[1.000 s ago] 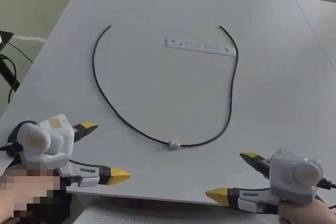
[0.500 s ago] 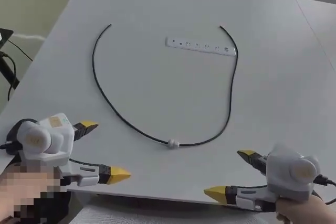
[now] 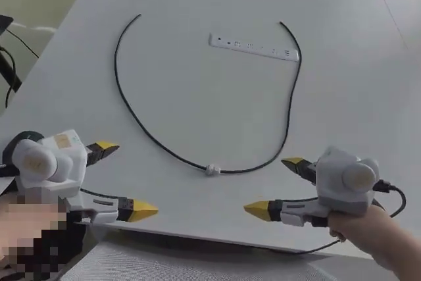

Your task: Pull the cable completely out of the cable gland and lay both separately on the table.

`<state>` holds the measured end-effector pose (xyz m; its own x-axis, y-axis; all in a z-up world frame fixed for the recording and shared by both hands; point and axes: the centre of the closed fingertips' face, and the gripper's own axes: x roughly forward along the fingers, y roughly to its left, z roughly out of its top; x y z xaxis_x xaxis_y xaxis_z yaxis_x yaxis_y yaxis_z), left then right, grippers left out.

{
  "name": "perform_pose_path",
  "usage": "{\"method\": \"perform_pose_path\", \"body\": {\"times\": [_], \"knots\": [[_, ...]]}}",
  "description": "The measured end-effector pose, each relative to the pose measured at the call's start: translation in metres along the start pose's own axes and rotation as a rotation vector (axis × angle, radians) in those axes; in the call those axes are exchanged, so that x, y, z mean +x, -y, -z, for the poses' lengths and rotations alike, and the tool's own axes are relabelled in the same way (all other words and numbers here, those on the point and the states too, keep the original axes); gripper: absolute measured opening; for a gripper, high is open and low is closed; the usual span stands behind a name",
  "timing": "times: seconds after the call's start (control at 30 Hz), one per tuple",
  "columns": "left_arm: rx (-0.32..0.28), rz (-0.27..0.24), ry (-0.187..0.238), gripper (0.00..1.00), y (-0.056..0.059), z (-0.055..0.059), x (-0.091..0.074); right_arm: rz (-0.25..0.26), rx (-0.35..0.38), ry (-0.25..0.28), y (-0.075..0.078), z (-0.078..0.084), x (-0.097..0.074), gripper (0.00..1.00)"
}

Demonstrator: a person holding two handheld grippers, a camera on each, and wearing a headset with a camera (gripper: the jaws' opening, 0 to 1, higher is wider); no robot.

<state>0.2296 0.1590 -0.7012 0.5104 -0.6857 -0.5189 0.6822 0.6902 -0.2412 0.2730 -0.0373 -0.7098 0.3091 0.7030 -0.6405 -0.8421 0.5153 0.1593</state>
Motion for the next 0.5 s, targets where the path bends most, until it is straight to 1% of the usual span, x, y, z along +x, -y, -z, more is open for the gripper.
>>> {"method": "perform_pose_path", "body": {"times": [0.1, 0.27, 0.33, 0.47, 0.5], "knots": [[0.008, -0.004, -0.006, 0.97, 0.001, -0.001, 0.004, -0.009, -0.020, -0.005, 0.002, -0.004, 0.005, 0.83], [-0.008, -0.009, -0.008, 0.96, 0.003, 0.001, 0.010, -0.040, -0.066, -0.032, 0.002, -0.009, 0.018, 0.77], [-0.001, -0.026, -0.011, 0.98, 0.001, 0.002, 0.012, -0.045, -0.079, -0.052, 0.005, -0.007, 0.023, 0.76], [-0.007, -0.023, -0.017, 0.98, 0.003, 0.004, 0.014, -0.063, -0.116, -0.084, 0.009, -0.005, 0.032, 0.71], [-0.005, -0.024, -0.025, 0.98, 0.003, 0.005, 0.014, -0.064, -0.119, -0.087, 0.009, -0.005, 0.033, 0.71]]}}
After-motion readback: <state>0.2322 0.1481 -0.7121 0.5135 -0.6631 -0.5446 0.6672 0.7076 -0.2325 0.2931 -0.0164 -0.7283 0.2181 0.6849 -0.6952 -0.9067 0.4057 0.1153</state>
